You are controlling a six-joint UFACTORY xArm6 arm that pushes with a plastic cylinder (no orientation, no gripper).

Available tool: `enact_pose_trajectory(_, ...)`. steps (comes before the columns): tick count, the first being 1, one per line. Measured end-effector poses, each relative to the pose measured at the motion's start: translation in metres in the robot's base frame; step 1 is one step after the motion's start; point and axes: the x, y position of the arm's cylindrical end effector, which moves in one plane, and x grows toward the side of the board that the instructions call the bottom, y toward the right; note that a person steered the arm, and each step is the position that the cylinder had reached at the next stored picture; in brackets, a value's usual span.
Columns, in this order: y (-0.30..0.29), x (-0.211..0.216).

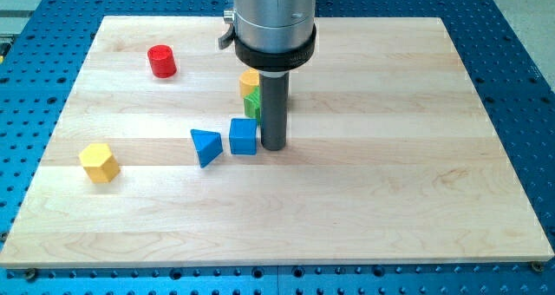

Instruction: Place the red circle to the top of the blue cube

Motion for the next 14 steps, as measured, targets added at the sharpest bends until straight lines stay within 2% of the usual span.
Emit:
enact_pose_trajectory(3,0.004,0.001)
enact_pose_trajectory(4,-0.015,0.006)
enact_pose_trajectory(6,-0.047,0.044)
enact_pose_trajectory(8,-0.063,-0.041)
enact_pose_trajectory(9,-0.071,-0.004)
enact_pose_trajectory(11,-0.123,-0.058)
enact_pose_trajectory(12,-0.129,-0.064)
enact_pose_trajectory(13,-0.102,-0.068)
enact_pose_trajectory(14,-0.103,-0.060)
